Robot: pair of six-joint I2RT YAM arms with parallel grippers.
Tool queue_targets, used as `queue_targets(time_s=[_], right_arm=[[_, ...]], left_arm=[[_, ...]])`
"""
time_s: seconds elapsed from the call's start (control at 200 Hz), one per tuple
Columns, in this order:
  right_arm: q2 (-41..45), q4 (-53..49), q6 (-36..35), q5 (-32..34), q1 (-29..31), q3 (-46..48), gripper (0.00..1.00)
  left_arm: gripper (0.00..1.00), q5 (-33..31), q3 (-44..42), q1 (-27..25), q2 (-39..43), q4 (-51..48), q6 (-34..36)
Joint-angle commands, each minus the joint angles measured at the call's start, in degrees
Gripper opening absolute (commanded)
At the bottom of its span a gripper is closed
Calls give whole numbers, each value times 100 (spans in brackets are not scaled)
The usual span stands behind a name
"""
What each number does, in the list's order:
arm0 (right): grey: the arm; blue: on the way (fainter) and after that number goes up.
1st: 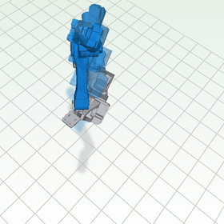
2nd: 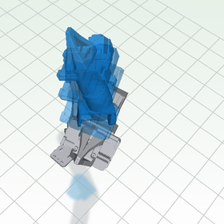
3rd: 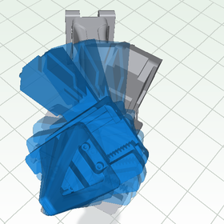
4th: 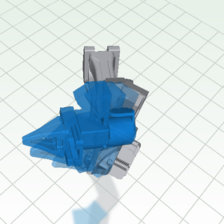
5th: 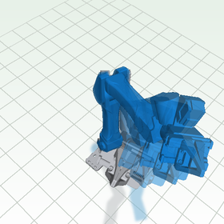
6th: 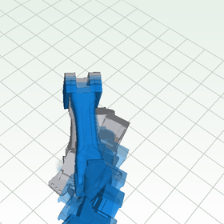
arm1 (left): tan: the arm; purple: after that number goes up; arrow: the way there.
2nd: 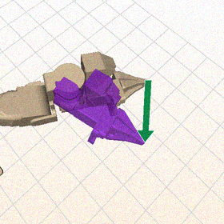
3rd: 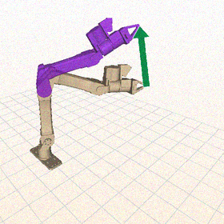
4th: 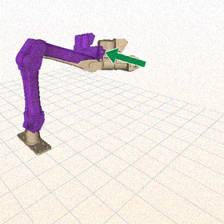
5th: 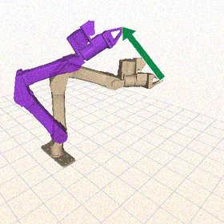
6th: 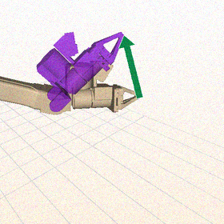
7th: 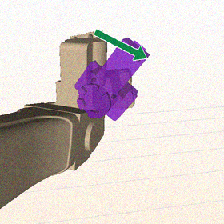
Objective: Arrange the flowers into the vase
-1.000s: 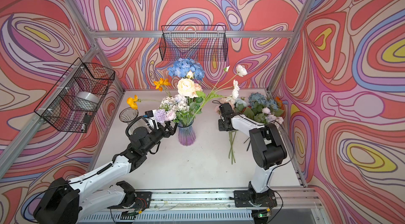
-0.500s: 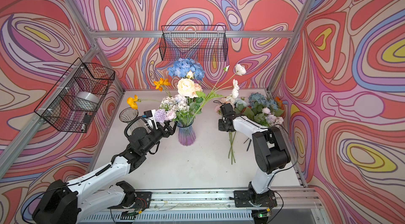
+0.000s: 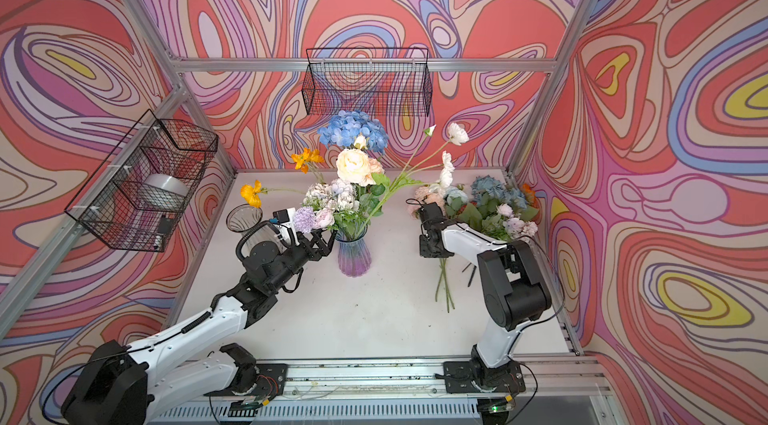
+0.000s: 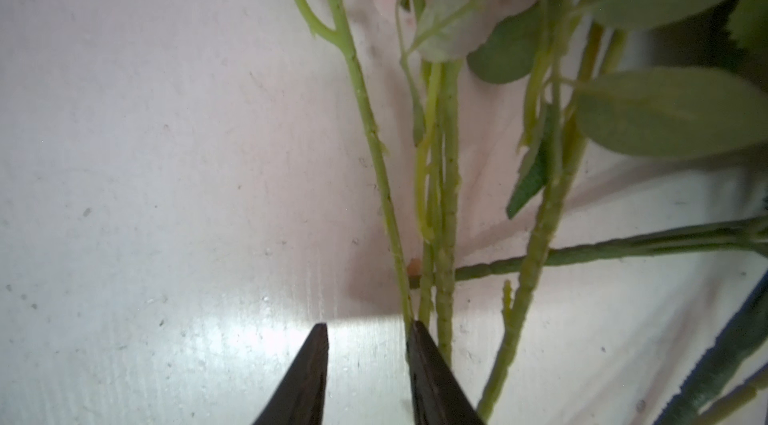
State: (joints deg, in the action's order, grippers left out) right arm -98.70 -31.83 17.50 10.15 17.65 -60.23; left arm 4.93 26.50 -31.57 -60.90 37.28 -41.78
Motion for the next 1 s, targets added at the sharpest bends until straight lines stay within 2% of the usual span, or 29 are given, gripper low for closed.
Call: queue_targets(time_s=[0.0, 0.305, 0.566, 0.776, 0.866, 0.997], right_arm=[[279, -123, -5, 191, -25, 116, 36], [136, -22, -28, 175, -25, 204, 35], [-210, 47, -67, 276, -25, 135, 29], [-247, -5, -86, 330, -25, 57, 30], [-532, -13, -130, 329, -25, -39, 30], [-688, 85, -211, 305, -25, -166, 20]], left_arm=[[89, -13, 83, -16, -77, 49, 47], [89, 42, 154, -17, -136, 60, 38], [89, -7, 102, -16, -34, -1, 64], [89, -51, 52, -16, 51, -36, 63], [89, -38, 35, -21, 46, 16, 50], [89, -21, 14, -20, 50, 43, 47]])
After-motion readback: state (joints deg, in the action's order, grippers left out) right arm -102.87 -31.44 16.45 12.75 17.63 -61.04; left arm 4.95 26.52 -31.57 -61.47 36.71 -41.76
